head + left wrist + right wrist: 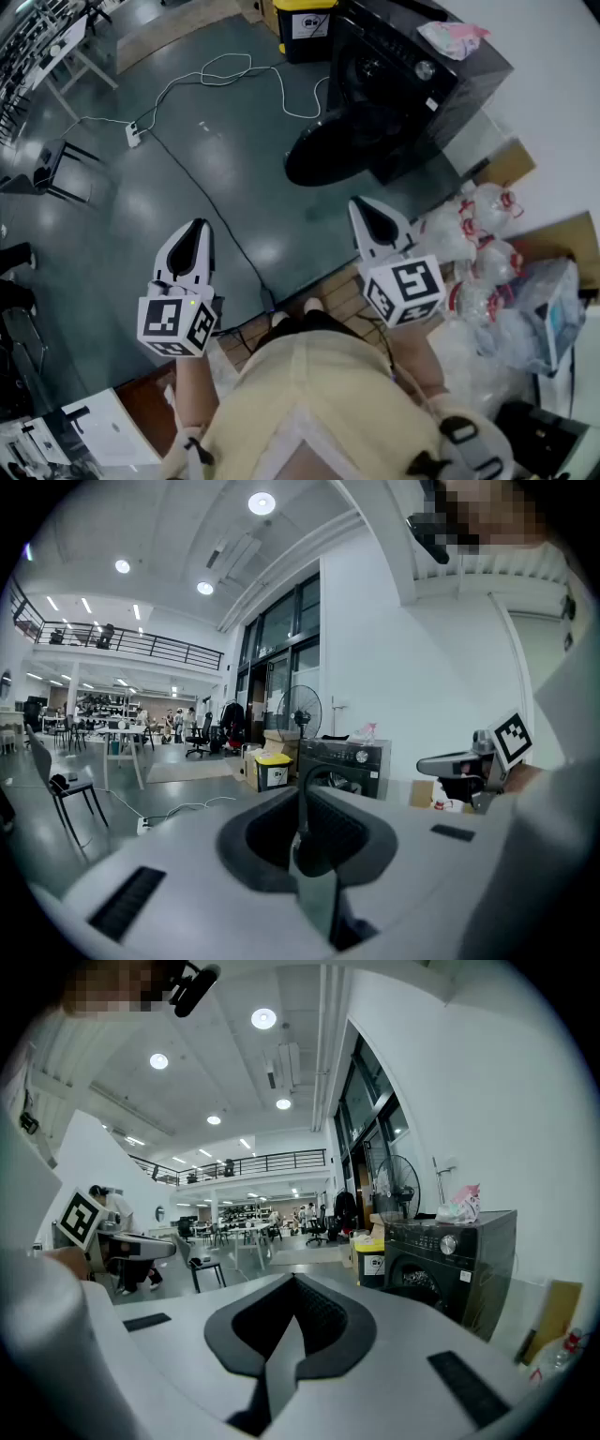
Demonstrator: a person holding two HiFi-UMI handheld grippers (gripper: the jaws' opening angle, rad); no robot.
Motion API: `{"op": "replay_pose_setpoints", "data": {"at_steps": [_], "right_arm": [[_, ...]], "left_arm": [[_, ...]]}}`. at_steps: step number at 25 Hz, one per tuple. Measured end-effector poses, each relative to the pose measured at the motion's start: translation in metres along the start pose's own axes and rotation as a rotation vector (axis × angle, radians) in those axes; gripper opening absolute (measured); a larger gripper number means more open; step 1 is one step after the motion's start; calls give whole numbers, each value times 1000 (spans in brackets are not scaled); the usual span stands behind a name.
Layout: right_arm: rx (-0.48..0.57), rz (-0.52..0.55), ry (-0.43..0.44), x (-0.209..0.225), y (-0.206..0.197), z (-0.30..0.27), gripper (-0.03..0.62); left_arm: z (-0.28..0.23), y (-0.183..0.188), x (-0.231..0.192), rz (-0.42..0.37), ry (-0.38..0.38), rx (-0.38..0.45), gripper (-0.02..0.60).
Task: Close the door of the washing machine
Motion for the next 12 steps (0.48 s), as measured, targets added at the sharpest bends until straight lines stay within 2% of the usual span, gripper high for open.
{"op": "replay_pose_setpoints", "data": {"at_steps": [4,8,12], "right_arm": [[15,2,8,10,0,-2,5],[44,-40,11,22,-1,-2,5],[14,-23,33,28,-6,-6,6]], "left_arm": [[-9,-1,6,5,-14,-11,32],[-17,-1,12,13,-14,-5,32],[-23,-6,16,32,-30,-6,32]]}}
Point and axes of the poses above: the fingertips, and each gripper's own axes: z backward along the fingers, x to its right, y out of its top, the point moved 10 cm from there along z, backward along the fingers, and after that the axes turned 9 degrees about -z, right-handed, at the moved point
